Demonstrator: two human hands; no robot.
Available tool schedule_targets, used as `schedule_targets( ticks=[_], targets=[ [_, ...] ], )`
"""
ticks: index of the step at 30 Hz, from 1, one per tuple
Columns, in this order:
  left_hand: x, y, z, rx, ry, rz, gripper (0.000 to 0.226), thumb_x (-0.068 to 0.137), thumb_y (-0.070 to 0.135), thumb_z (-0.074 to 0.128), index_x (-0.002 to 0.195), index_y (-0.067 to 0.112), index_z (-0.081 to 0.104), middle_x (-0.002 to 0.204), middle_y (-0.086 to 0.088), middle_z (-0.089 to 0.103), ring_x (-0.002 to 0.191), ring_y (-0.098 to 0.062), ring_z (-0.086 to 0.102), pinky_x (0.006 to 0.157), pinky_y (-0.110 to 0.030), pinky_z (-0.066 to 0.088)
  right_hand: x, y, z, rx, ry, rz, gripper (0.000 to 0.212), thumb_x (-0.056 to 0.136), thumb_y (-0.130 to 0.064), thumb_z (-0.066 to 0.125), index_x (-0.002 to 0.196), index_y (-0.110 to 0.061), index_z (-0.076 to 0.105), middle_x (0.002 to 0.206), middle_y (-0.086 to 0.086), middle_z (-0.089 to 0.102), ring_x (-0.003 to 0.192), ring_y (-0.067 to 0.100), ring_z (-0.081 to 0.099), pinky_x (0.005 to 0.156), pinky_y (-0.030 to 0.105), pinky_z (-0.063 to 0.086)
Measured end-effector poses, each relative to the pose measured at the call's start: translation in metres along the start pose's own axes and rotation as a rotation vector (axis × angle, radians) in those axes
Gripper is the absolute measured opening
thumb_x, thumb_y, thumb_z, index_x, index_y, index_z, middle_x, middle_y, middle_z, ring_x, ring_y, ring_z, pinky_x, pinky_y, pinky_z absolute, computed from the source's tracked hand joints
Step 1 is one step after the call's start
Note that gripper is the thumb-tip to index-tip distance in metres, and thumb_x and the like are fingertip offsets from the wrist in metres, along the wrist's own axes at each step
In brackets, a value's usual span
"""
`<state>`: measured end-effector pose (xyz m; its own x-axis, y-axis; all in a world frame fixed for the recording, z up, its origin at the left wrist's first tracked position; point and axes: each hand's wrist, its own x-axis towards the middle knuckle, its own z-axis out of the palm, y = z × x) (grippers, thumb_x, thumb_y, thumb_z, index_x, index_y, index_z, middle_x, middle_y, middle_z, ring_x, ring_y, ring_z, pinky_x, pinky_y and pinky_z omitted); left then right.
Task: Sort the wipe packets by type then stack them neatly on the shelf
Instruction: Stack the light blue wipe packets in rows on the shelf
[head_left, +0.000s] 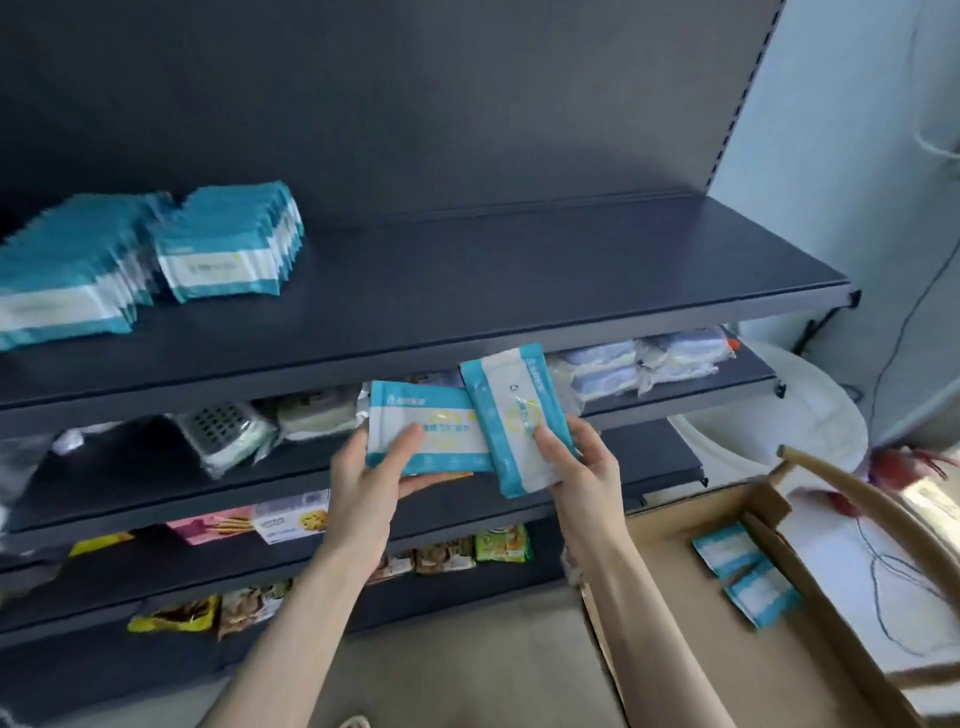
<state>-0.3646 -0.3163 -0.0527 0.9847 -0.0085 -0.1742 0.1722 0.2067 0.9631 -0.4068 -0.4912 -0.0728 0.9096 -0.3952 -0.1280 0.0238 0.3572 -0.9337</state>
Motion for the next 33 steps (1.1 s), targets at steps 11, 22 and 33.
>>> schedule_targets(
  ticks=[11,22,33],
  targets=[
    [0.069,0.093,-0.153,0.290,-0.020,0.241,0.029,0.080,0.006,0.072,0.100,0.023,0.060,0.098,0.007,0.070,0.088,-0.005,0.067,0.072,-0.022,0.057,0.027,0.019,0.180,-0.097,-0.194,-0.062,0.023,0.090,-0.023,0.060,0.111,-0.014,0.059,0.096,-0.005,0.071,0.090,0.014,0.067,0.075,0.040,0.055],
    [0.186,0.163,-0.232,0.708,-0.198,0.429,0.041,0.077,0.005,0.075,0.108,0.023,0.055,0.121,0.012,0.050,0.119,-0.007,0.042,0.097,-0.021,0.031,0.080,0.036,0.298,-0.108,-0.142,-0.134,0.016,0.093,-0.017,0.059,0.109,-0.014,0.057,0.103,0.002,0.070,0.089,0.016,0.069,0.078,0.040,0.058],
    [0.258,0.187,-0.218,1.211,-0.190,0.503,0.031,0.081,0.014,0.073,0.099,0.020,0.049,0.123,-0.008,0.055,0.098,-0.026,0.057,0.081,-0.039,0.047,0.134,0.038,0.330,-0.159,-0.118,-0.120,0.013,0.094,-0.019,0.058,0.105,-0.016,0.054,0.104,0.003,0.068,0.096,0.019,0.068,0.079,0.043,0.058]
  ],
)
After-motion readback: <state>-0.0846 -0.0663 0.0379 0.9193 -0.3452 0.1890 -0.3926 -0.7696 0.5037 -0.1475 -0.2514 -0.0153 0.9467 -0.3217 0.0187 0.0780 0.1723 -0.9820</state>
